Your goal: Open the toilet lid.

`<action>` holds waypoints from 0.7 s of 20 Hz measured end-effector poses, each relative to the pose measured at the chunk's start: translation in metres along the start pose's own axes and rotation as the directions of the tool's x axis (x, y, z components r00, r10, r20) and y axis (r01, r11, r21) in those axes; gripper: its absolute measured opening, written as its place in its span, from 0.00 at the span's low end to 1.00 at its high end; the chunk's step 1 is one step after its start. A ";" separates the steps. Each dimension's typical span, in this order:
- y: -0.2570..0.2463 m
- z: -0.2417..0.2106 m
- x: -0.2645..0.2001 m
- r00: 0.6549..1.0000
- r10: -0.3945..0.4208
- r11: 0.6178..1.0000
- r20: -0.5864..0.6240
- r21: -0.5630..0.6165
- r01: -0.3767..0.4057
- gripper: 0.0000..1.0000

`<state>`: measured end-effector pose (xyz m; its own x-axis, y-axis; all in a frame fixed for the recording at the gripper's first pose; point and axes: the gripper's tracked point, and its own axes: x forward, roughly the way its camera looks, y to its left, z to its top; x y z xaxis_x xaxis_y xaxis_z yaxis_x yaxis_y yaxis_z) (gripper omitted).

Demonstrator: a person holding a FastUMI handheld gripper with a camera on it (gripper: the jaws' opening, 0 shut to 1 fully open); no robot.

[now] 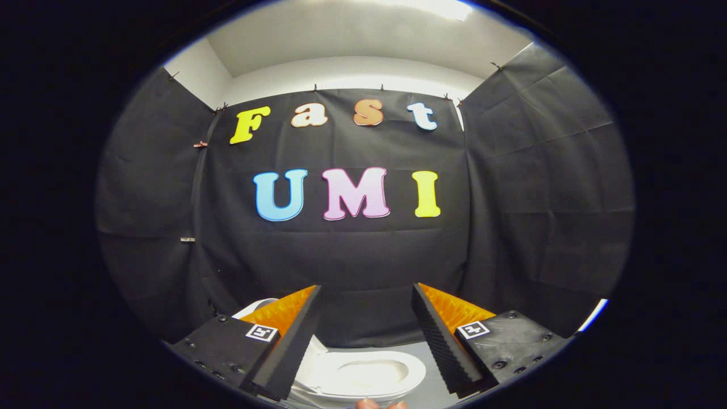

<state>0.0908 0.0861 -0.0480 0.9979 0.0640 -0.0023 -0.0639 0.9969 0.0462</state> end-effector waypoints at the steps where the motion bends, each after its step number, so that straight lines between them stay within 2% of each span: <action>1: -0.008 0.003 -0.002 1.000 -0.016 1.000 0.007 -0.009 0.016 0.99; 7: -0.036 0.002 -0.003 0.997 -0.068 0.998 -0.020 -0.014 0.068 0.99; 14: -0.024 -0.005 -0.002 0.998 -0.051 0.998 -0.035 -0.026 0.050 0.99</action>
<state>0.0905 0.0624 -0.0541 0.9991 0.0145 -0.0401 -0.0137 0.9997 0.0205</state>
